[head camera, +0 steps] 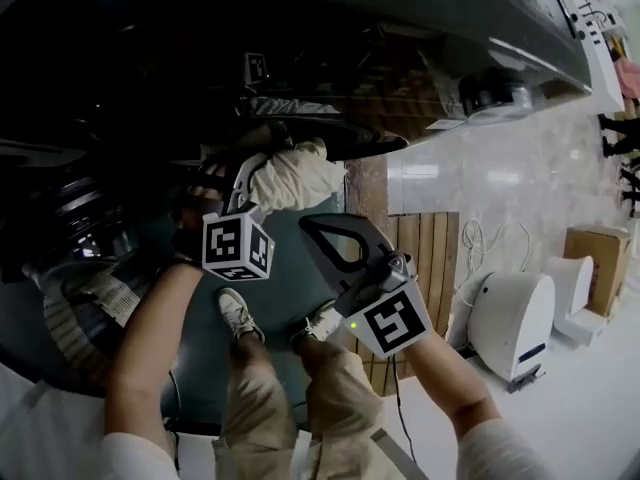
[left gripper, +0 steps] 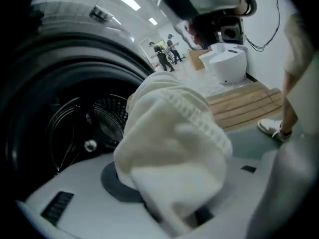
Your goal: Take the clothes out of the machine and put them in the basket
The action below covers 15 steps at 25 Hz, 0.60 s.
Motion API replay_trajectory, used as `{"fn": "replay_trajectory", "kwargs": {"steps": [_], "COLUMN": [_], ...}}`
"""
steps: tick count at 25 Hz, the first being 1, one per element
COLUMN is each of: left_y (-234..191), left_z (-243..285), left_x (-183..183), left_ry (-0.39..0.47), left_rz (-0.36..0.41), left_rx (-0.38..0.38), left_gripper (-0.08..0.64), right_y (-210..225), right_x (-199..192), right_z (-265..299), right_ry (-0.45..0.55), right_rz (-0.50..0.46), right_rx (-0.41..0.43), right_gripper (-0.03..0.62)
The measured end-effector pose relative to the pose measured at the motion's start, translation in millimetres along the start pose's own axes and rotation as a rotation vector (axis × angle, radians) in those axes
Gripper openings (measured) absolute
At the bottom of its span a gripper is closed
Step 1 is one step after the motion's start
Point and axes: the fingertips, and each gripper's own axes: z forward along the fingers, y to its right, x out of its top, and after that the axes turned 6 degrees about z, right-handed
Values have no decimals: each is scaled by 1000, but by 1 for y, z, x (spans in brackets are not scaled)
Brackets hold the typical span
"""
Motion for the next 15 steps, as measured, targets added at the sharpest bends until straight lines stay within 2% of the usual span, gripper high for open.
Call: {"fn": "replay_trajectory", "kwargs": {"steps": [7, 12, 15], "left_y": [11, 11, 15], "left_z": [-124, -237, -317], "left_x": [14, 2, -12], "left_ry": [-45, -173, -241], "left_rz": [-249, -468, -587], "left_rx": [-16, 103, 178], "left_gripper": [222, 222, 222], "right_y": [-62, -135, -191], "right_x": [58, 139, 195], "right_z": [-35, -44, -53], "right_ry": [-94, -63, -32], "right_rz": [42, 1, -37], "right_rx": [149, 378, 479], "right_gripper": [15, 15, 15]}}
